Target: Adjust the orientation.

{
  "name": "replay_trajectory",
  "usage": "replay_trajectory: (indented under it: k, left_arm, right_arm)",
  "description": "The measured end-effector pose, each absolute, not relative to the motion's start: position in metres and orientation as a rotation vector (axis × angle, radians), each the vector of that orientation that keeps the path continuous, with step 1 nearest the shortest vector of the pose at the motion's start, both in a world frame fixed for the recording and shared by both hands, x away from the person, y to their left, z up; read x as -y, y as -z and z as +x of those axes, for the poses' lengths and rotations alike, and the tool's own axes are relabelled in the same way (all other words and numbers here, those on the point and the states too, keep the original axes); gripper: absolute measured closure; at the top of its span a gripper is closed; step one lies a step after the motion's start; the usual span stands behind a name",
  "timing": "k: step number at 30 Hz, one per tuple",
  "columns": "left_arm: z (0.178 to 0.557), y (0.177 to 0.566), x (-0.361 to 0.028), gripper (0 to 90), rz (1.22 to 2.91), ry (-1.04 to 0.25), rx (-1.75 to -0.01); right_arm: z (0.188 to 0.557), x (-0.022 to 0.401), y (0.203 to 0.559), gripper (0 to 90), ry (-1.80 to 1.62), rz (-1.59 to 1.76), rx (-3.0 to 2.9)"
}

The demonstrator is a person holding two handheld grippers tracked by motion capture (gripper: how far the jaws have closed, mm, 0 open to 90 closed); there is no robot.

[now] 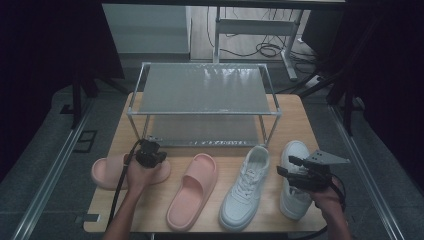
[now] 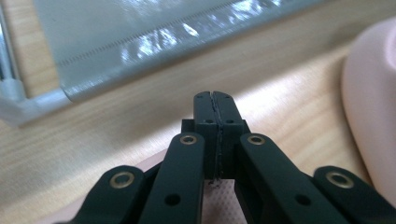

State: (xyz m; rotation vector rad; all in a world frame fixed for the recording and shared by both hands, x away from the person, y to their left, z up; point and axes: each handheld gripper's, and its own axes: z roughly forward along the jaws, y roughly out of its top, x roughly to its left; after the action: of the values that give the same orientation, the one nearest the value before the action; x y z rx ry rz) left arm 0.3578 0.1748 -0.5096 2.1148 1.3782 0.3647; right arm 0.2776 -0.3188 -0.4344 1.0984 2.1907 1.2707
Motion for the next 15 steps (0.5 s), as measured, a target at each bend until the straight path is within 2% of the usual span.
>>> replay_trajectory:
  k: [15]
  left_arm:
    - [0.312, 0.511, -0.181, 89.5, 2.108, -0.33, -1.314]
  right_arm:
    - [0.277, 0.316, 0.434, 37.3, -1.268, 1.093, -2.198]
